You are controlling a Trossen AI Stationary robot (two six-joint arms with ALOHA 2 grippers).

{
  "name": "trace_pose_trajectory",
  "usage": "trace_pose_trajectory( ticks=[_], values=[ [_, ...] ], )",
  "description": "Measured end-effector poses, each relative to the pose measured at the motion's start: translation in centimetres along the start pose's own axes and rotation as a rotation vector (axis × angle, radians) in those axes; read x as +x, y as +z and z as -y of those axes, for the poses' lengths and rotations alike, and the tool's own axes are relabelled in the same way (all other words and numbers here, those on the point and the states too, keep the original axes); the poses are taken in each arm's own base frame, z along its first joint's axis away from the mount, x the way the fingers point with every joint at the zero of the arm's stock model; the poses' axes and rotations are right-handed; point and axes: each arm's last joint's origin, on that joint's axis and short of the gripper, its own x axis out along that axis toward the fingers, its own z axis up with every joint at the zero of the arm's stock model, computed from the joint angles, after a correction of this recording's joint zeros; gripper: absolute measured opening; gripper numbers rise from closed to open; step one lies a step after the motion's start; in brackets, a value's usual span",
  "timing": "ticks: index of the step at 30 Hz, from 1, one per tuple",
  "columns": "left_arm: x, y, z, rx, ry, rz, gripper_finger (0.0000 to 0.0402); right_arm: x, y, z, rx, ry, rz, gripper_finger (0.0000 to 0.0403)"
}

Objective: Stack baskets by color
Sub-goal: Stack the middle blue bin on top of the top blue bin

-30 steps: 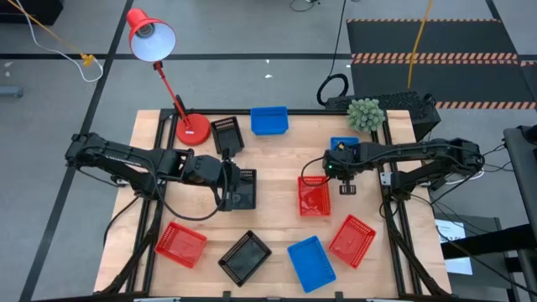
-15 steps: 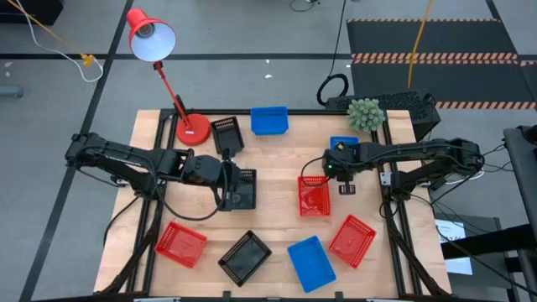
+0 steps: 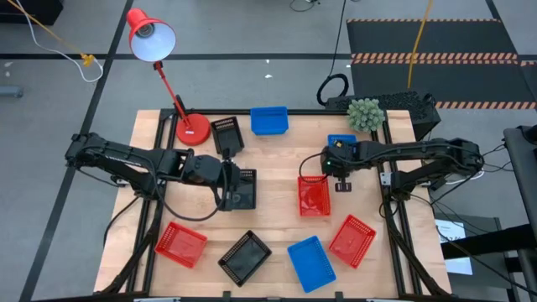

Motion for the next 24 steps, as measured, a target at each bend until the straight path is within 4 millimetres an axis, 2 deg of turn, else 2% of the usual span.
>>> trace_pose_trajectory(
  ticks=[4,12,17,24],
  values=[
    [0.0,0.4,-0.3,0.060,0.029,0.036,0.0017,-1.2,0.7,0.6,-0.037,-0.066,0.007,0.0004],
    [0.3,0.6,-2.2,0.149,0.105,0.066,0.0026,-5.2,3.0,1.8,-0.142,-0.155,0.076,0.0001],
    [0.4,0.5,-3.2,0.174,0.140,0.059,0.0083,-7.0,4.3,2.0,-0.223,-0.210,0.148,0.0000],
    [0.4,0.6,-3.7,0.164,0.158,0.075,0.0163,-7.0,4.2,2.3,-0.213,-0.231,0.136,0.0000]
  ],
)
